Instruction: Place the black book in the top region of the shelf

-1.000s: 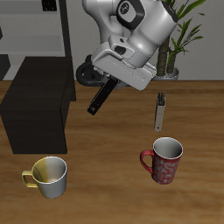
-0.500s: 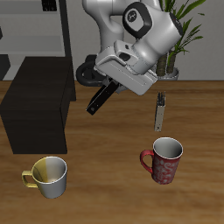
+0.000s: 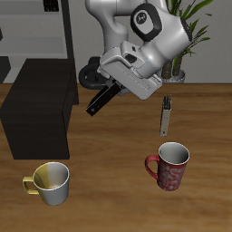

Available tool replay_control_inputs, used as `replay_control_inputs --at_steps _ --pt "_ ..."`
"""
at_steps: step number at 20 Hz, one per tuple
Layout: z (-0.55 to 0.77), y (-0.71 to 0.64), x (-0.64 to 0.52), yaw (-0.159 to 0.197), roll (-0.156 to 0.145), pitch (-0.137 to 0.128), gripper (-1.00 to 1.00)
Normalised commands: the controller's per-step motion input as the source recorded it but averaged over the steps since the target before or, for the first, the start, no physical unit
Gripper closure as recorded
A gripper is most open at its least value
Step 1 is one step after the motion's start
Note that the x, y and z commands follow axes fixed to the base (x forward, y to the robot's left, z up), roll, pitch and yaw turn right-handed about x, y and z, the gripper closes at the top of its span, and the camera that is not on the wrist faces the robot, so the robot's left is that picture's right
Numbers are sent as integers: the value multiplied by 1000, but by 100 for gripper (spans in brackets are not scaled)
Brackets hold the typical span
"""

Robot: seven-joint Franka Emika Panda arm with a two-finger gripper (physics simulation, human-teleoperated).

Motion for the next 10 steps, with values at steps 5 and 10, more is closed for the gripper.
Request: replay_control_inputs --at_steps 5,10 --pt "-18 -183 73 -39 -83 17 100" --pt "-49 -12 56 11 -17 -22 100"
